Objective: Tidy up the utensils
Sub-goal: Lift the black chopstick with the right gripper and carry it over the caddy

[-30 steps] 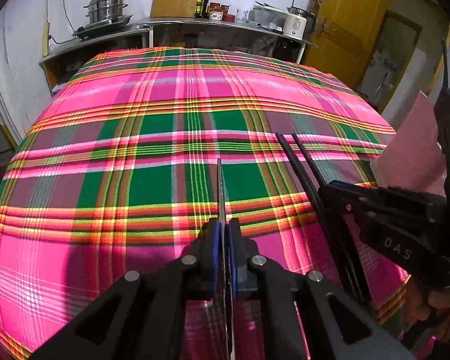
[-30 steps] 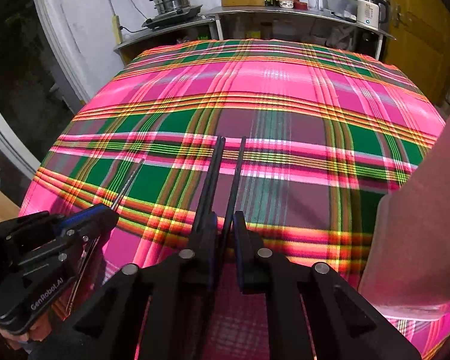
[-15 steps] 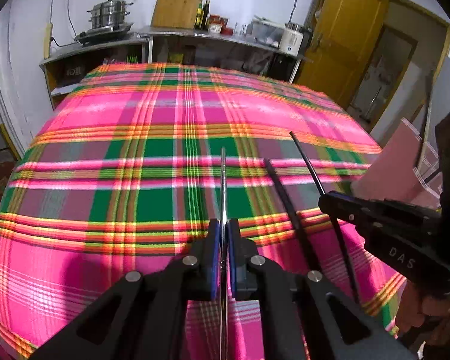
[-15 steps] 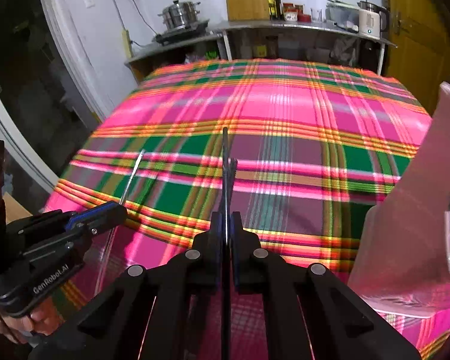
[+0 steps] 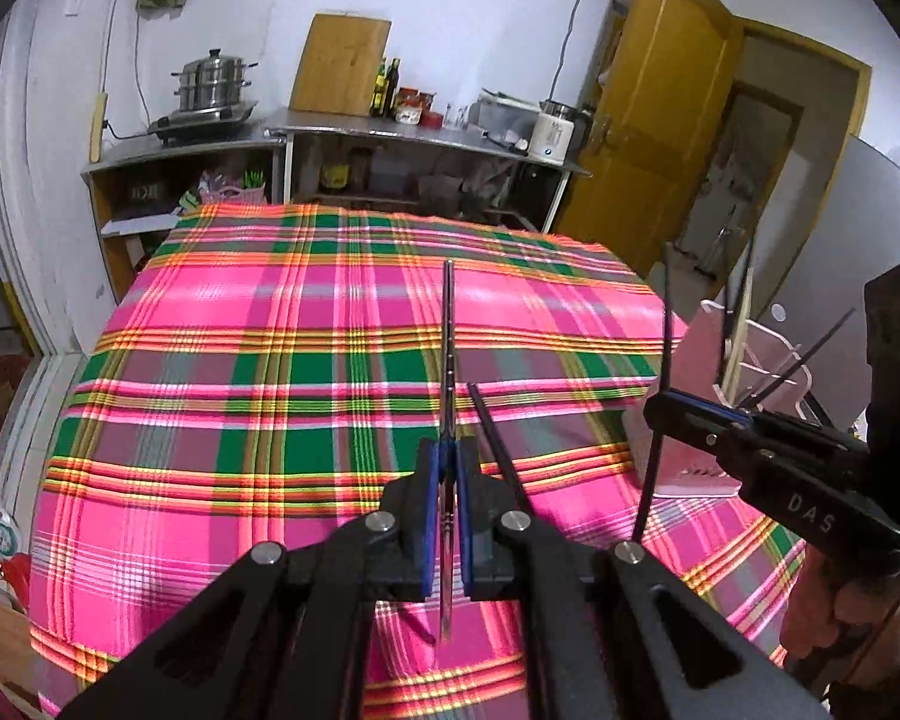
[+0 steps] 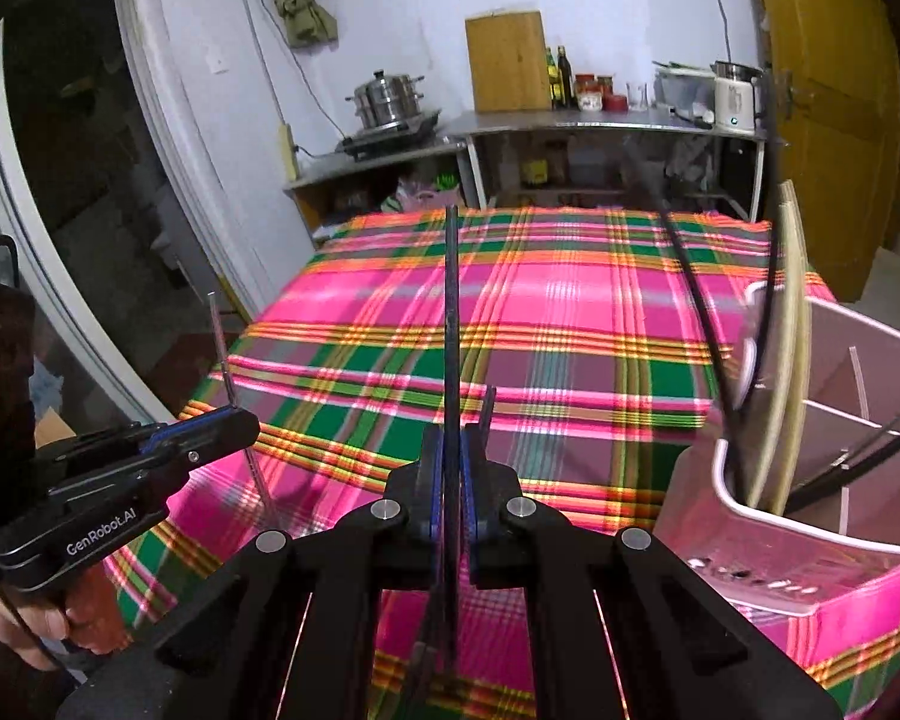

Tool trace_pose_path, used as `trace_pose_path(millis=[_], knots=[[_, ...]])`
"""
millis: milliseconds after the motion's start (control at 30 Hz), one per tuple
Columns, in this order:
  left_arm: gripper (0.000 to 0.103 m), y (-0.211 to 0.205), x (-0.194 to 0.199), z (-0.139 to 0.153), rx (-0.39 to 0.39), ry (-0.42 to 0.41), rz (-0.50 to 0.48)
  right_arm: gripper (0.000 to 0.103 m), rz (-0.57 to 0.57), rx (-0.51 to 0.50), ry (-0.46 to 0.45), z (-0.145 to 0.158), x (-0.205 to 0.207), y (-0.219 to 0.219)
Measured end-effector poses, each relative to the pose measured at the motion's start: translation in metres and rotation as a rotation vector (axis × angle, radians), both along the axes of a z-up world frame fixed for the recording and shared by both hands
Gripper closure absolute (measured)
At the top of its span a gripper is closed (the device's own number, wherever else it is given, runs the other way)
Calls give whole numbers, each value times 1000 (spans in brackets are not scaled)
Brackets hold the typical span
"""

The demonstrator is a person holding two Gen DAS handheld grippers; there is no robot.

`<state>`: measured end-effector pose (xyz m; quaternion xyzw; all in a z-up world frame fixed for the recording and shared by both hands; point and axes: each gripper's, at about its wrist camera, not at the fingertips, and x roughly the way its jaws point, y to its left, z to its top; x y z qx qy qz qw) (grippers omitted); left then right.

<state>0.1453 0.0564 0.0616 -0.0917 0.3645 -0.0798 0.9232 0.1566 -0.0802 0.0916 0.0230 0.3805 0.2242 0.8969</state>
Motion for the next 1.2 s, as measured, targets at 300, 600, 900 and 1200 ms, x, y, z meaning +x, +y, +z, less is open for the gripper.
trace_pose_path(millis=[300,600,900,1200], knots=[[97,-12,-18,31,-4,-54,-26,98,-21,37,-60,30,-26,-22],[97,-33,-27,52,-17,-80,-75,98,-50,56,-110,52,-46,-45],[97,-75,-21,64,-45,-73,-158,98,-113,73,-144,68,-61,-83],[97,-130,-1,98,-51,-122,-256,98,-216,104,-202,96,-62,-136]])
